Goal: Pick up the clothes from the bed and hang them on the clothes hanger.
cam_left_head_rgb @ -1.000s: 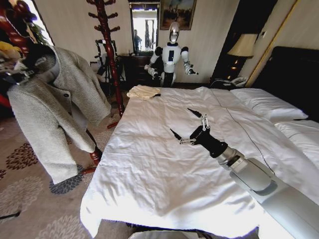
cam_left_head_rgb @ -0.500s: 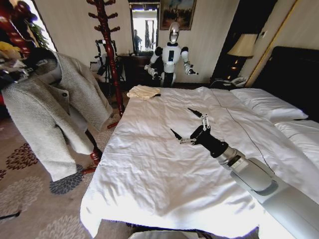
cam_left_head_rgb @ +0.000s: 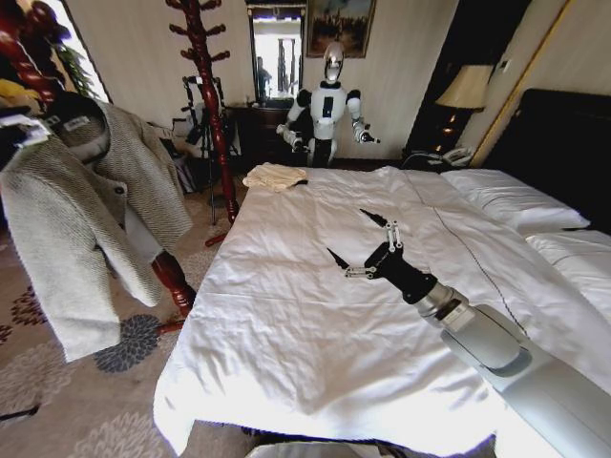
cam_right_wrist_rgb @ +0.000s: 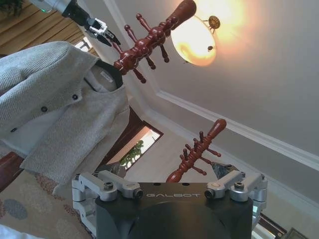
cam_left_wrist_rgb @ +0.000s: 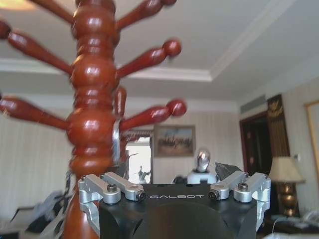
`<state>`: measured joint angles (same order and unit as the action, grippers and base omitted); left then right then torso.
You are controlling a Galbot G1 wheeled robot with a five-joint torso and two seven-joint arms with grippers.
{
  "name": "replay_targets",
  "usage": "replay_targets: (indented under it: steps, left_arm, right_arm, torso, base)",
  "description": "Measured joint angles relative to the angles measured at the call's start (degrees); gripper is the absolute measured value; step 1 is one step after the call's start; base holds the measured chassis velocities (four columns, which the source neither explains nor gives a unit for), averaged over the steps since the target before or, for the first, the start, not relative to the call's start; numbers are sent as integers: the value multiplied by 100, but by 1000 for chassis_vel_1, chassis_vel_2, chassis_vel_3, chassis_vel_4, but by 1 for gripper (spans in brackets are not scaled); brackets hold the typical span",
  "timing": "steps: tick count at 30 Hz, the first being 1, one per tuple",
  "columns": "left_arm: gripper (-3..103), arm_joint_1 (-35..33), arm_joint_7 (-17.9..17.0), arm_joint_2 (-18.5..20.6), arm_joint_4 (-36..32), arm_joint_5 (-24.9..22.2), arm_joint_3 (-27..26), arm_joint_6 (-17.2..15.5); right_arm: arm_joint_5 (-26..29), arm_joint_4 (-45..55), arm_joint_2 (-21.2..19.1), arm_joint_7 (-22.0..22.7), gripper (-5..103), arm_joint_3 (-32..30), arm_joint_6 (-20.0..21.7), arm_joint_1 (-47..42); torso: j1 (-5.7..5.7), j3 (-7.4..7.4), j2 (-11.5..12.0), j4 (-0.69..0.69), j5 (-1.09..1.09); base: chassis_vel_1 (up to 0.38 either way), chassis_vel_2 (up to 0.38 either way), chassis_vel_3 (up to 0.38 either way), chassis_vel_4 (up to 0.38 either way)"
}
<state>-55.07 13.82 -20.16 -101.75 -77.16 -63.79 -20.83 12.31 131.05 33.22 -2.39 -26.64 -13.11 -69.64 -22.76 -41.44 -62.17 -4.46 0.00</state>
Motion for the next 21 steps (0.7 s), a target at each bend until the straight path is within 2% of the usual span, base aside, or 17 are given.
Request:
replay_targets:
  steps: [2, 3, 6, 7, 8, 12, 13, 14, 15, 17, 18, 20, 21]
  left_arm:
    - [100, 23, -9, -50, -203, -82, -21, 344]
    - [100, 23, -9, -50, -203, -82, -21, 344]
    - [100, -83, 47, -223, -574, 274, 198, 636]
    - [100, -116, -32, -332, -749, 413, 347, 689]
    - [100, -116, -32, -332, -749, 413, 347, 689]
    - [100, -456, -1092, -933, -1474, 983, 789, 821]
    - [100, -456, -1092, -933, -1474, 983, 789, 821]
    - [100, -671, -1352, -1140, -1675, 1154, 798, 827]
    - [100, -784, -1424, -1251, -1762, 1224, 796, 816]
    - [100, -1142, -1450, -1589, -1914, 1529, 799, 759]
    - [100, -1142, -1450, -1589, -1914, 1529, 799, 759]
    - [100, -1464, -1347, -1845, -1968, 1915, 814, 765]
    - [100, -1613, -1319, -1968, -1996, 2074, 823, 777]
  right_arm:
    - [333, 7, 39, 146, 100, -53, 66, -20]
    - [333, 7, 39, 146, 100, -53, 66, -20]
    - [924, -5, 192, 413, 100, -210, 192, -55]
    - [1129, -11, 271, 522, 100, -290, 249, -88]
    - [1129, -11, 271, 522, 100, -290, 249, -88]
    - [1654, -115, 694, 936, 100, -581, 433, -200]
    - [1654, -115, 694, 936, 100, -581, 433, -200]
    - [1701, -169, 841, 1013, 100, -638, 445, -210]
    - [1719, -196, 942, 1051, 100, -713, 449, -268]
    - [1713, -220, 1220, 1085, 100, -1044, 451, -625]
    - [1713, -220, 1220, 1085, 100, -1044, 451, -625]
    - [1641, -230, 1491, 1101, 100, -1302, 420, -965]
    - [1597, -237, 1604, 1106, 100, -1369, 394, -1106]
  torso:
    - [0, 0, 0, 0, 2]
    - [0, 0, 0, 0, 2]
    - [0, 0, 0, 0, 0]
    - [0, 0, 0, 1, 1]
    - [0, 0, 0, 1, 1]
    - [0, -1, 0, -6, 2]
    - [0, -1, 0, -6, 2]
    - [0, -1, 0, 0, 1]
    - [-1, -1, 0, 5, 0]
    - [0, 0, 0, 3, 0]
    - [0, 0, 0, 3, 0]
    - [0, 0, 0, -5, 0]
    - [0, 0, 0, -5, 1]
  base:
    - [0, 0, 0, 0]
    - [0, 0, 0, 0]
    - [0, 0, 0, 0]
    - [0, 0, 0, 0]
    - [0, 0, 0, 0]
    - [0, 0, 0, 0]
    - [0, 0, 0, 0]
    - [0, 0, 0, 0]
    - [0, 0, 0, 0]
    - [0, 0, 0, 0]
    - [0, 0, 0, 0]
    - [0, 0, 0, 0]
    - [0, 0, 0, 0]
